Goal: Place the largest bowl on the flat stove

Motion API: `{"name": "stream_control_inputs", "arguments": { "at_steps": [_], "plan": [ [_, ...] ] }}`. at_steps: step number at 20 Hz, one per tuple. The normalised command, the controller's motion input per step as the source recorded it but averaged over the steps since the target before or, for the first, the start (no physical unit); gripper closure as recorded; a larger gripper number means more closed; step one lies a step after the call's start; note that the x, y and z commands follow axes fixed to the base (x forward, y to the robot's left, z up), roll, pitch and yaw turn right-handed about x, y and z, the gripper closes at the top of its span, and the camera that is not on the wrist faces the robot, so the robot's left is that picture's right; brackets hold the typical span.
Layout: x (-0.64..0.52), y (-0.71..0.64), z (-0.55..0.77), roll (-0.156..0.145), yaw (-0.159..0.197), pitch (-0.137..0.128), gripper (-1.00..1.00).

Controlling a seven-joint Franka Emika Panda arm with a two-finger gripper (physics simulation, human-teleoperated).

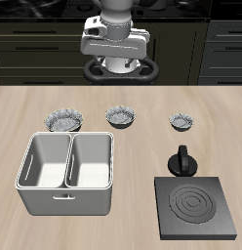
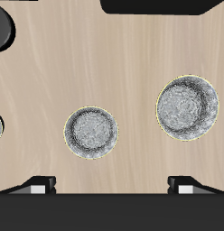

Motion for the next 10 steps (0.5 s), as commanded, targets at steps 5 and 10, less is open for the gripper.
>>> {"name": "stream_control_inputs", "arguments": {
  "at_steps": [5, 10],
  "plan": [
    [0.10, -0.35, 0.03, -0.034, 0.071, -0.018, -1.00],
    [0.13, -0.36, 0.04, -0.044, 0.048, -0.002, -1.00]
  ]
}}
